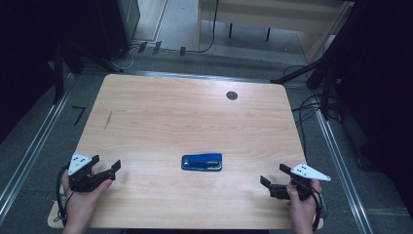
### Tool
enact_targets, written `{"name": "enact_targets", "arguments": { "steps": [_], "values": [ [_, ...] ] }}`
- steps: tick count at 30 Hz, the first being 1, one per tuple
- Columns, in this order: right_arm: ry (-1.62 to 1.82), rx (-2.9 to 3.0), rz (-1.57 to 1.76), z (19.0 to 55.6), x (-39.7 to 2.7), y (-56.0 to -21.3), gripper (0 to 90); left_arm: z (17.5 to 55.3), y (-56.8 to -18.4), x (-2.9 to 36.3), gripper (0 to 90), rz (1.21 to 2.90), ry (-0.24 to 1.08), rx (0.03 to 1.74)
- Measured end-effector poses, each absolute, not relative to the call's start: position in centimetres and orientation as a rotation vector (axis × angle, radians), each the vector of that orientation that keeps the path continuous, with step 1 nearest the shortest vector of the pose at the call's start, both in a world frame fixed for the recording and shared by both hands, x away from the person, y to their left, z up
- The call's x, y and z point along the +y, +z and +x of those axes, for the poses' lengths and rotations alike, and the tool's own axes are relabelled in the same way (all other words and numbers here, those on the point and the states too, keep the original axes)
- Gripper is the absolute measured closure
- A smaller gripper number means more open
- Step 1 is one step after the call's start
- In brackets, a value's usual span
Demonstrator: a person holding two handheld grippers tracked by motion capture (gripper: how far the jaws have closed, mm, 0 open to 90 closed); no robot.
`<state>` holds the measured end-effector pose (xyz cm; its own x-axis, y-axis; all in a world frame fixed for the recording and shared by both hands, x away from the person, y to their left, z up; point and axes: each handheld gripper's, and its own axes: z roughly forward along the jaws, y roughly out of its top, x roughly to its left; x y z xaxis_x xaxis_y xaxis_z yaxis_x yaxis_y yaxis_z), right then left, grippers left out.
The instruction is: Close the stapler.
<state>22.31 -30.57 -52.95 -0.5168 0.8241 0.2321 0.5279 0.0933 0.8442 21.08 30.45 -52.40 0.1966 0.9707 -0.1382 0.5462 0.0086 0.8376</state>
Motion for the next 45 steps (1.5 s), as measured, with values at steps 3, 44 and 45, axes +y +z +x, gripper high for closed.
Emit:
{"name": "enact_targets", "arguments": {
  "steps": [3, 44, 45],
  "values": [
    [1.393, 2.056, 1.359, 22.2, -31.6, -53.0, 0.7, 21.1, -52.4, 30.5, 15.8, 1.648, 0.648, 1.455],
    [1.369, 1.952, 1.492, 19.9, -40.4, -55.4, 0.0, 21.1, -52.4, 30.4, 14.0, 1.656, 0.636, 1.44],
    [1.374, 1.943, 1.491, 19.9, -40.4, -55.3, 0.0, 21.1, -52.4, 30.4, 14.0, 1.658, 0.633, 1.438]
  ]
}}
